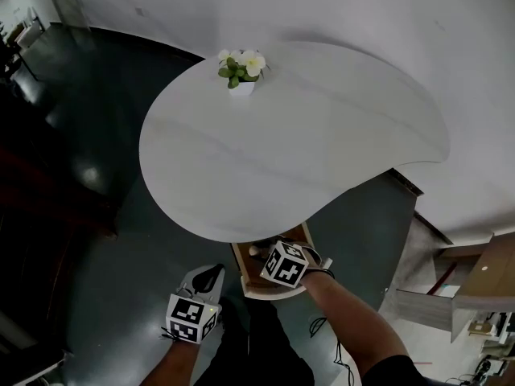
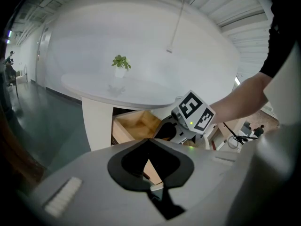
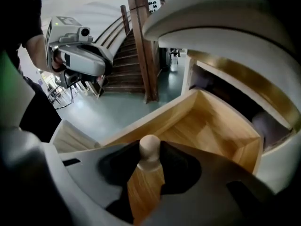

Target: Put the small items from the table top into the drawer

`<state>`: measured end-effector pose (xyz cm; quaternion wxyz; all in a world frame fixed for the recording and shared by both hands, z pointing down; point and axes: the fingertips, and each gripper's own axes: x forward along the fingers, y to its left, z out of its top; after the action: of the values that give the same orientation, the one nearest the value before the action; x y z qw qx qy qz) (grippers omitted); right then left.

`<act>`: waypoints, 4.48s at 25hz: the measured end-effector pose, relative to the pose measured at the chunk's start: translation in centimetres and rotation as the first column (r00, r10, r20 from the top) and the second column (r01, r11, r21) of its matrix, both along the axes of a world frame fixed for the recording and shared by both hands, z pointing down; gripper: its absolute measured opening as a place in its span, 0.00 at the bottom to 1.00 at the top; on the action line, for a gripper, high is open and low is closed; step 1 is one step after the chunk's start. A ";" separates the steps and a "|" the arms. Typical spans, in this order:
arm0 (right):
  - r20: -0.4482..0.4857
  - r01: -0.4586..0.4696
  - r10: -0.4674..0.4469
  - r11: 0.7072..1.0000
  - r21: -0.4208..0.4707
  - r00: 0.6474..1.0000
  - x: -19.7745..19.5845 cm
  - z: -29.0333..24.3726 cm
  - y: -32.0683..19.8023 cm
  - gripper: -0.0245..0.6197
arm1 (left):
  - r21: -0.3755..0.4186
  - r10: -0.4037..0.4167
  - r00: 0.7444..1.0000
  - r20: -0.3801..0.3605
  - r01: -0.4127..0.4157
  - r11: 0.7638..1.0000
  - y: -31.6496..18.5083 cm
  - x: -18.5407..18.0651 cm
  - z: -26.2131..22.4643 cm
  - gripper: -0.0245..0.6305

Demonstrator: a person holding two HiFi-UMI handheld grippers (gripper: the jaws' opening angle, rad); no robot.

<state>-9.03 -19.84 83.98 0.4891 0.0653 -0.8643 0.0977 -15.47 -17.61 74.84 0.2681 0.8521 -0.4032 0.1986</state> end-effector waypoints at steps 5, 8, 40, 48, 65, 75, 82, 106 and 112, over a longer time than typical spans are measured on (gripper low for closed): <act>-0.031 0.080 -0.080 0.997 0.006 0.996 -0.4 1.6 0.4 0.24 | -0.004 -0.021 1.000 -0.007 0.021 1.000 0.0 -0.6 0.2 0.05; -0.023 0.110 -0.110 0.994 0.007 0.994 -0.7 2.2 0.5 0.24 | -0.006 -0.029 1.000 -0.004 0.029 1.000 0.0 -1.2 0.3 0.05; 0.109 -0.226 0.213 0.967 0.122 0.971 3.9 -11.6 1.7 0.24 | 0.066 0.046 0.999 0.008 -0.046 0.997 1.8 -0.4 -8.2 0.05; 0.232 -0.543 0.516 0.837 0.071 0.825 5.6 -16.4 4.2 0.16 | 0.079 0.054 0.998 -0.023 -0.052 0.996 3.7 -1.2 -11.1 0.05; 0.432 -0.646 0.579 0.763 0.010 0.691 9.3 -25.7 5.7 0.10 | 0.132 -0.028 1.000 -0.014 0.029 0.991 3.6 0.6 -17.7 0.05; 0.557 -0.608 0.505 0.794 -0.001 0.659 14.6 -30.7 6.4 0.06 | 0.192 -0.106 0.994 0.004 0.103 0.976 4.4 5.9 -21.9 0.05; 0.635 -0.562 0.421 0.827 0.025 0.647 17.3 -34.0 6.8 0.06 | 0.244 -0.175 0.984 0.020 0.164 0.956 4.8 7.9 -24.5 0.05; 0.799 -0.640 0.271 0.747 0.176 0.536 18.3 -49.3 4.9 0.05 | 0.463 -0.119 0.993 -0.021 0.115 0.879 0.8 6.3 -35.5 0.05; 0.820 -0.674 0.269 0.716 0.179 0.504 17.3 -50.3 4.3 0.05 | 0.473 -0.158 0.985 -0.063 0.169 0.865 0.6 4.1 -36.5 0.05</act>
<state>8.23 -15.50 33.66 0.0092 0.3807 -0.9241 0.0328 -11.35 -17.03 38.31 0.0703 0.8568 -0.5072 0.0604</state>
